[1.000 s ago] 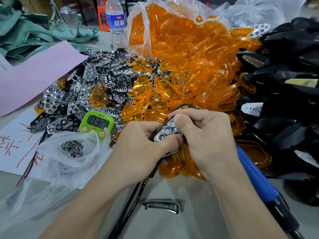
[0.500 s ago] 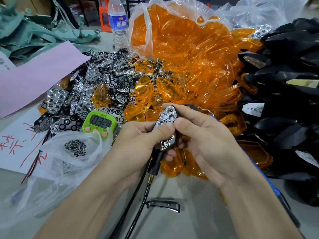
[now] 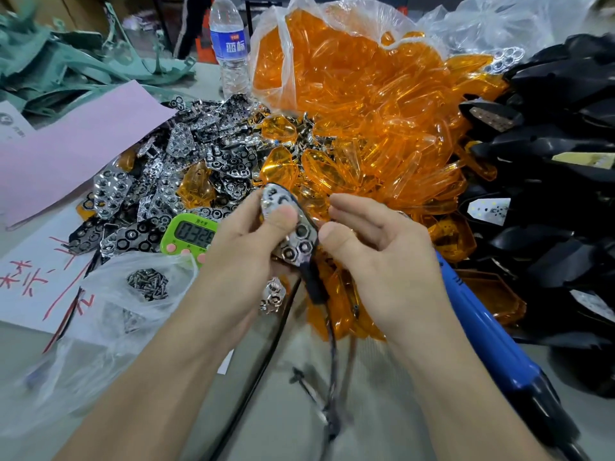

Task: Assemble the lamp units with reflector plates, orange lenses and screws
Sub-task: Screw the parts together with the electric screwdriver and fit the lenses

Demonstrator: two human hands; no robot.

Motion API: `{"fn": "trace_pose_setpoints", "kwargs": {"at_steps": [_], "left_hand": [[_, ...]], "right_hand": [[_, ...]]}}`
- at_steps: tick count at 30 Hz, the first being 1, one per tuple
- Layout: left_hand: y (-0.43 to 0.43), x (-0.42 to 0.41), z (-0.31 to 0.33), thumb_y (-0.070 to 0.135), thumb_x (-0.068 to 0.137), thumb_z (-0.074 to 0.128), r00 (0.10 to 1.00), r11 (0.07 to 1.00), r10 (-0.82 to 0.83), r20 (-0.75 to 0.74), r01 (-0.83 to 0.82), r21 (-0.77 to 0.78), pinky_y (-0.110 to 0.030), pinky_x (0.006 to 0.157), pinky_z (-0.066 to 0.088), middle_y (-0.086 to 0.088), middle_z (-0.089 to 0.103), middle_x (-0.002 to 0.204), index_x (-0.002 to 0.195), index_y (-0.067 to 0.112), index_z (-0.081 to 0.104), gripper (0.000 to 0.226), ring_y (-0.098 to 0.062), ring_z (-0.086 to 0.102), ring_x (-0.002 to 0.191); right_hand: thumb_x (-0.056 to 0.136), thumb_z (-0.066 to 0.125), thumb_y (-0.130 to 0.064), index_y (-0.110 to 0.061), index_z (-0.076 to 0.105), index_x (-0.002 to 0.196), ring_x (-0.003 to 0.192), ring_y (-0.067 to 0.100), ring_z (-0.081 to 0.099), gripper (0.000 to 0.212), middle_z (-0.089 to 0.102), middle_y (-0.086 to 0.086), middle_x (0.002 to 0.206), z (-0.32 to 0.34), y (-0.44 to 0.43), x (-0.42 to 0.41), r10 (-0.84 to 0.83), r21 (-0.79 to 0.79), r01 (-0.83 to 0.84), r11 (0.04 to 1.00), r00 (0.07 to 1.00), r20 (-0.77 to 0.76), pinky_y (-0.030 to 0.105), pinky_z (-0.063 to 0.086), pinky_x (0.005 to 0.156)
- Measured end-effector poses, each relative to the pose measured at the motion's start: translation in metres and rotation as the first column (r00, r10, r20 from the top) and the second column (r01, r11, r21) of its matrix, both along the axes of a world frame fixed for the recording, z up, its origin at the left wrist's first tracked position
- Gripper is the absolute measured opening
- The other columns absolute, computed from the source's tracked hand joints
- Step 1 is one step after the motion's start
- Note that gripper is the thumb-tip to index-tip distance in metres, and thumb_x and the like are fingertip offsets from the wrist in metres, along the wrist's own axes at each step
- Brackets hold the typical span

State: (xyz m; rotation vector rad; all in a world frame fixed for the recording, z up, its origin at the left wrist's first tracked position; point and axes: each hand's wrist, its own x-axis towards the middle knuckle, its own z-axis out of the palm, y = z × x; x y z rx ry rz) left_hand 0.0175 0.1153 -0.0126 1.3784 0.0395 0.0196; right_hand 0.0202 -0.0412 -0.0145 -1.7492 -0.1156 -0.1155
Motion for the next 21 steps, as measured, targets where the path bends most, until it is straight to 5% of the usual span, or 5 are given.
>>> {"fn": "trace_pose_setpoints", "kwargs": {"at_steps": [3,6,10,16,21], "left_hand": [[0.0,0.001,0.002,0.029,0.086,0.061,0.999,0.987,-0.015,0.042,0.022,-0.161,-0.042,0.094,0.06,-0.004,0.075,0.123,0.1,0.025,0.075,0.02,-0.027,0.07,0.11],[0.005,0.004,0.001,0.025,0.092,0.066,0.993,0.989,-0.071,0.095,0.082,-0.125,-0.034,0.082,0.06,0.002,0.073,0.128,0.11,0.017,0.073,0.021,-0.024,0.07,0.107],[0.02,0.008,0.002,0.01,0.085,0.07,0.966,0.992,-0.122,0.229,0.114,0.048,-0.028,0.088,0.056,-0.006,0.077,0.115,0.102,0.023,0.079,0.024,-0.02,0.071,0.106],[0.026,0.005,0.004,0.018,0.076,0.082,0.956,0.99,-0.089,0.279,0.053,0.133,-0.027,0.077,0.06,-0.009,0.08,0.101,0.101,0.015,0.082,0.025,-0.02,0.076,0.092],[0.021,0.002,0.005,0.012,0.076,0.076,0.95,0.988,0.001,0.312,-0.049,0.144,-0.032,0.075,0.063,-0.011,0.08,0.088,0.097,0.007,0.08,0.022,-0.022,0.074,0.08]], "right_hand": [[0.079,0.071,-0.037,-0.043,0.056,0.138,0.102,0.007,0.073,0.061,0.076,-0.016,0.111,-0.002,0.012,-0.005,0.187,0.038,-0.184,0.982,0.979,-0.083,0.042,0.056,0.097],[0.084,0.066,-0.034,-0.046,0.063,0.126,0.073,0.018,0.073,0.044,0.077,-0.005,0.087,0.0,0.018,-0.008,0.192,0.063,-0.189,0.98,0.98,-0.053,0.049,0.061,0.072],[0.088,0.063,-0.031,-0.053,0.071,0.102,0.064,-0.001,0.062,0.027,0.071,-0.02,0.073,0.005,0.007,-0.006,0.146,-0.093,-0.137,0.986,0.985,0.092,0.014,0.046,0.06],[0.096,0.065,-0.024,-0.043,0.073,0.115,0.094,0.008,0.071,0.029,0.076,-0.016,0.097,0.005,0.003,-0.007,0.138,-0.186,-0.118,0.975,0.986,0.097,0.04,0.059,0.084],[0.095,0.05,-0.044,-0.047,0.069,0.113,0.074,0.005,0.064,0.026,0.07,-0.02,0.082,0.007,0.002,-0.009,0.148,-0.301,-0.105,0.948,0.981,0.123,0.017,0.043,0.06]]}}
